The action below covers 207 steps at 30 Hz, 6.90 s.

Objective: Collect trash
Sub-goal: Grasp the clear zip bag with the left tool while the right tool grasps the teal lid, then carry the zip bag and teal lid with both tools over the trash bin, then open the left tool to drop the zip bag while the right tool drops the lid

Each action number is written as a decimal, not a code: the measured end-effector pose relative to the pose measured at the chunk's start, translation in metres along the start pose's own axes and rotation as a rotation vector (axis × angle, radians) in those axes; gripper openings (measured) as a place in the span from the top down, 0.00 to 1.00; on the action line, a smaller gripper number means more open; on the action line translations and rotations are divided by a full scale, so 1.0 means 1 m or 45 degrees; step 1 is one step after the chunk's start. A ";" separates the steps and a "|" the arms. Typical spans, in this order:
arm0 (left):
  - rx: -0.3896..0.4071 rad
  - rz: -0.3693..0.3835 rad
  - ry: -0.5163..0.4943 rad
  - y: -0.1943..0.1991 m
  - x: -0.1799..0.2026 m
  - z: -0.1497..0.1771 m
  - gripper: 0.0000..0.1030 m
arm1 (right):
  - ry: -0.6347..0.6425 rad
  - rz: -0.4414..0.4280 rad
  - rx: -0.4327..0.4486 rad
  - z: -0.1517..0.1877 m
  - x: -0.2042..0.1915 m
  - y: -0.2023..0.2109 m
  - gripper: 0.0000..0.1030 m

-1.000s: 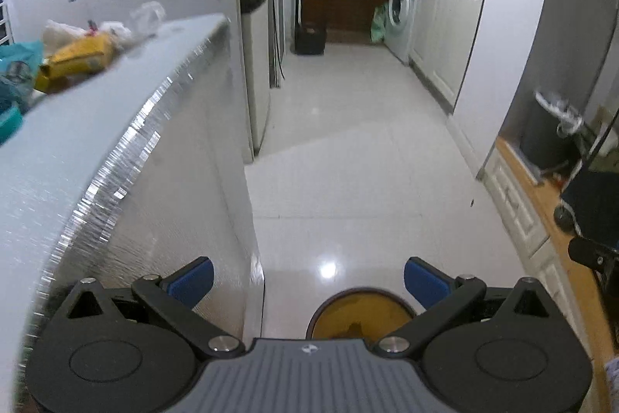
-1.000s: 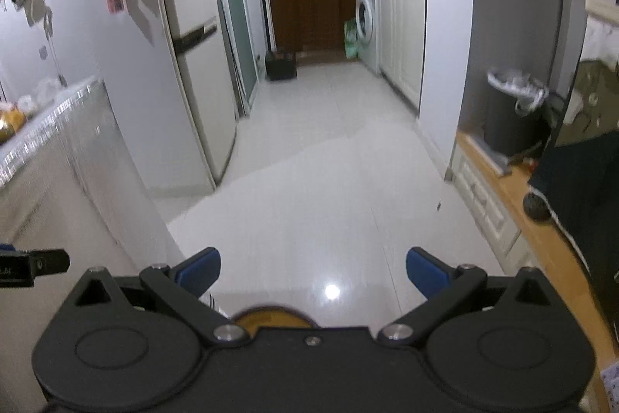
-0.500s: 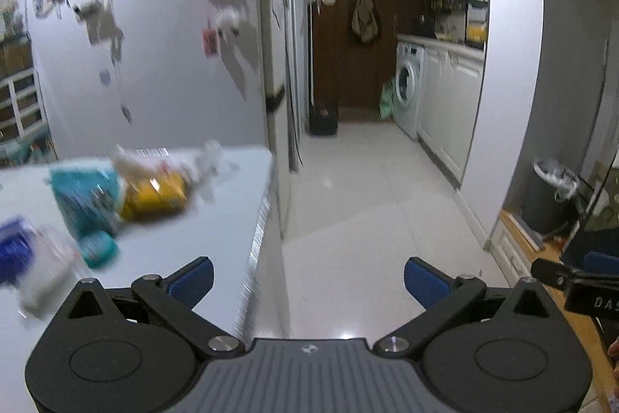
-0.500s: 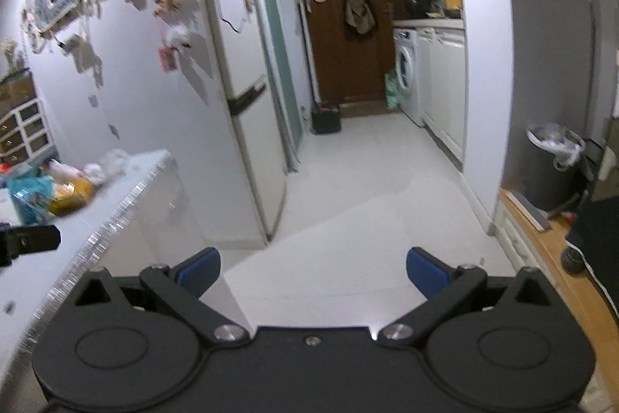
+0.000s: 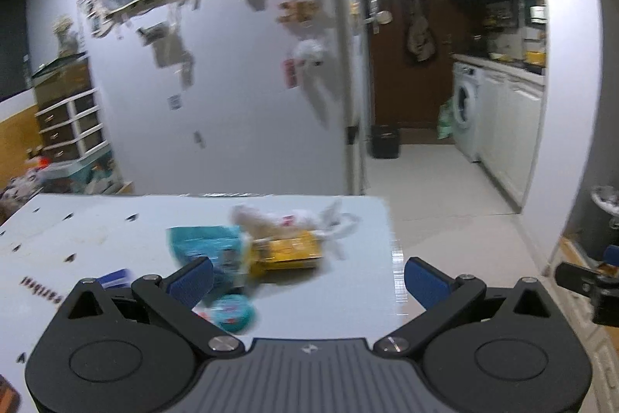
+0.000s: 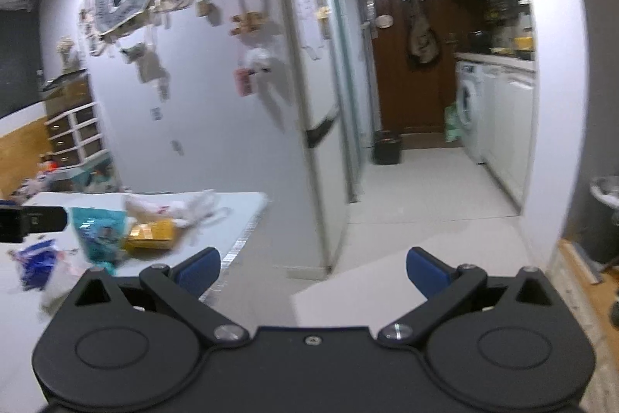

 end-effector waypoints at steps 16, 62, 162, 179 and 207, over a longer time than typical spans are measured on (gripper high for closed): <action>-0.262 -0.228 -0.016 -0.130 -0.081 0.010 0.00 | 0.082 -0.236 -0.127 0.006 -0.097 -0.107 0.00; -0.063 -0.218 -0.895 -0.083 -0.078 0.113 0.46 | 0.423 -0.643 -0.351 0.053 -0.204 -0.220 0.22; -0.475 0.553 -0.071 -0.054 0.268 0.160 0.86 | -0.221 0.228 -0.378 0.151 0.158 0.007 0.53; -0.963 0.488 -0.110 -0.177 0.317 0.298 0.86 | -0.470 0.256 -0.770 0.287 0.214 -0.083 0.53; -1.020 0.331 -0.332 -0.232 0.340 0.343 0.39 | -0.543 0.188 -0.938 0.330 0.239 -0.125 0.53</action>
Point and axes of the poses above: each gripper's, at about its wrist camera, not at the fingertips, and y roughly against the way its jaws point, x to its right, z to its underside, the point moved 5 cm from there along -y, roughly the way its jaws point, and after that the axes turned 14 degrees about -z, right-handed, at the moved point
